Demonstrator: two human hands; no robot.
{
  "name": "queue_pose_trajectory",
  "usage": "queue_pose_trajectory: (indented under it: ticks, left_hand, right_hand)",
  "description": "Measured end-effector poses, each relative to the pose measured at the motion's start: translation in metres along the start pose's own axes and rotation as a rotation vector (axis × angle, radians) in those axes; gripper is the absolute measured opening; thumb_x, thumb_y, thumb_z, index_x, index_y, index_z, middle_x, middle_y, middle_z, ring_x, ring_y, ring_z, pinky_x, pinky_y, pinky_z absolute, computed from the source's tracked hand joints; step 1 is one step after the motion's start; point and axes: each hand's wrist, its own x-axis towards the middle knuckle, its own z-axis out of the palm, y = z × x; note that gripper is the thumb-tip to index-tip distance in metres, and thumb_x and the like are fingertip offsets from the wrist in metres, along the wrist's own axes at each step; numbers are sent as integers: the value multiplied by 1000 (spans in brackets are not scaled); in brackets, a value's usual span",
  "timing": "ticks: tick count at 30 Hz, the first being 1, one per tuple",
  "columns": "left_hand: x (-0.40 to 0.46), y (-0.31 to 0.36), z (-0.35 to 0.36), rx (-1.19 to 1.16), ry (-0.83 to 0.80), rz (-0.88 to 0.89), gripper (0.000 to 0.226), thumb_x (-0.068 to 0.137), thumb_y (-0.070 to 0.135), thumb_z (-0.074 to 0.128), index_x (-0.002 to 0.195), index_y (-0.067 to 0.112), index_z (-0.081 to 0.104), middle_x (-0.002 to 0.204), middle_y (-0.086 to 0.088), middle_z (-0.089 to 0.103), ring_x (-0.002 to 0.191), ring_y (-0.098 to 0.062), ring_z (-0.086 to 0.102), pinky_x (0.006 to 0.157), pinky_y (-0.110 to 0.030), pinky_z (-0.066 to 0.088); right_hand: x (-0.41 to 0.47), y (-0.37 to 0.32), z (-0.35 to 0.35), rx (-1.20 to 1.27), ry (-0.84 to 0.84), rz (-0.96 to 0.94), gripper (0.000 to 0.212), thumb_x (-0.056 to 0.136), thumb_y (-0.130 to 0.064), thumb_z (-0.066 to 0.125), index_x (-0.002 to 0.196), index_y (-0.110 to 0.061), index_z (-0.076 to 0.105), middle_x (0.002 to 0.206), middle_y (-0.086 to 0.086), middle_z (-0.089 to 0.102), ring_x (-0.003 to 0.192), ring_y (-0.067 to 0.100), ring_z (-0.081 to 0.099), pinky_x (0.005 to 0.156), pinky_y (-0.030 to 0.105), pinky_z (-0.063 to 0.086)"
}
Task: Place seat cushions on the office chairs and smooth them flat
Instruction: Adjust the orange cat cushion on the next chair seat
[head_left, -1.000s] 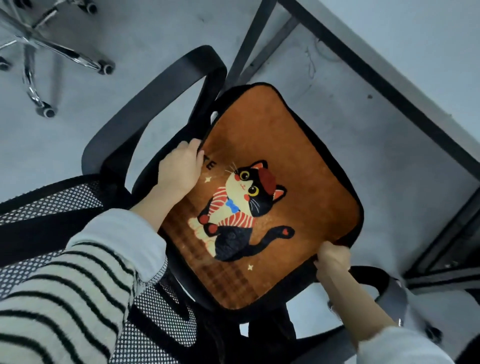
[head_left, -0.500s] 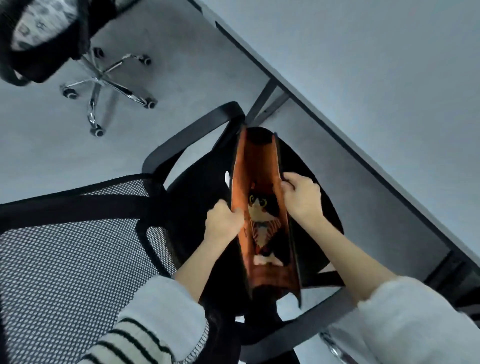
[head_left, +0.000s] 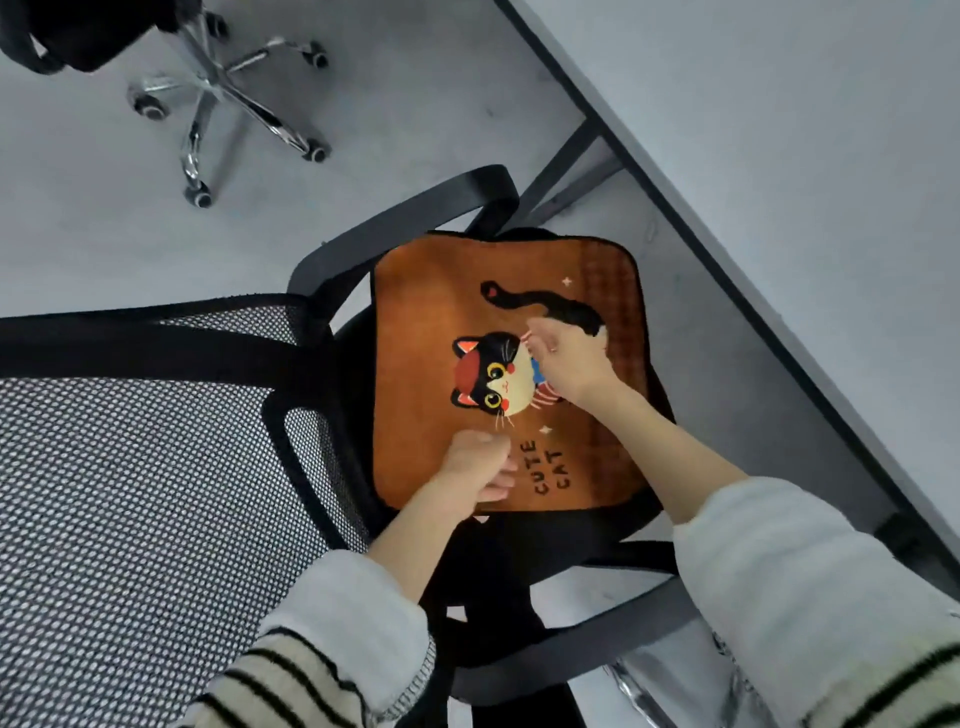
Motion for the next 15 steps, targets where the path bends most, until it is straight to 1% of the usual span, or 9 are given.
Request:
queue_pose_trajectory:
  ticks: [2, 3, 5, 7, 9, 11, 12, 14, 15]
  left_hand:
    - [17, 3, -23, 130, 165, 109, 23, 96, 16, 43, 110, 10, 60, 97, -5, 62, 94, -23, 59, 81, -33, 54]
    - [29, 5, -35, 209, 245, 148, 23, 95, 15, 42, 109, 12, 60, 99, -6, 61, 98, -25, 58, 88, -34, 52]
    - [57, 12, -59, 318, 395, 184, 33, 93, 15, 45, 125, 9, 53, 120, -12, 56, 111, -31, 54, 97, -34, 45]
    - [90, 18, -81, 398, 501, 192, 44, 91, 16, 47, 134, 6, 41, 134, -20, 43, 121, -37, 46, 103, -40, 41]
    - [114, 23, -96, 493, 559, 201, 53, 91, 17, 46, 141, 7, 31, 144, -21, 31, 130, -40, 34, 107, -47, 35]
    - [133, 25, -103, 518, 551, 183, 66, 93, 18, 45, 150, 13, 11, 154, -16, 14, 139, -37, 20, 113, -49, 24]
    - [139, 25, -104, 530, 549, 168, 69, 94, 18, 43, 151, 16, 4, 155, -15, 10, 140, -37, 18, 114, -51, 21]
    - [142, 20, -102, 666, 597, 179, 67, 93, 18, 42, 150, 20, 6, 151, -19, 19, 135, -40, 26, 111, -56, 23]
    - [141, 15, -99, 773, 638, 212, 65, 93, 18, 42, 149, 20, 10, 144, -22, 27, 130, -41, 32, 106, -57, 29]
  right_hand:
    - [1, 28, 4, -11, 8, 104, 41, 100, -19, 40, 140, -11, 44, 138, 12, 53, 129, 30, 47, 106, 35, 35]
    - [4, 42, 5, -20, 16, 157, 41, 100, -19, 40, 140, -11, 42, 138, 12, 52, 129, 30, 46, 105, 35, 35]
    - [16, 68, 8, -32, 48, 258, 41, 100, -21, 40, 140, -9, 42, 139, 14, 50, 128, 32, 46, 102, 34, 38]
    - [28, 94, 14, -58, 89, 383, 42, 99, -25, 41, 138, -9, 42, 139, 16, 48, 127, 34, 45, 99, 36, 40]
    - [35, 113, 20, -105, 141, 472, 46, 98, -27, 41, 140, -8, 38, 142, 18, 43, 131, 36, 40, 102, 40, 37]
    - [40, 130, 27, -112, 195, 523, 54, 97, -26, 40, 145, -5, 26, 150, 19, 30, 138, 36, 28, 109, 43, 29]
    - [43, 137, 29, -95, 216, 542, 58, 98, -26, 40, 148, -5, 19, 154, 18, 23, 141, 36, 23, 112, 44, 24]
    - [46, 145, 32, -46, 277, 601, 62, 99, -27, 38, 150, -3, 12, 156, 18, 15, 142, 36, 19, 113, 47, 23]
    - [48, 149, 33, -31, 316, 634, 59, 99, -26, 37, 149, -2, 14, 154, 20, 18, 141, 37, 21, 111, 48, 25]
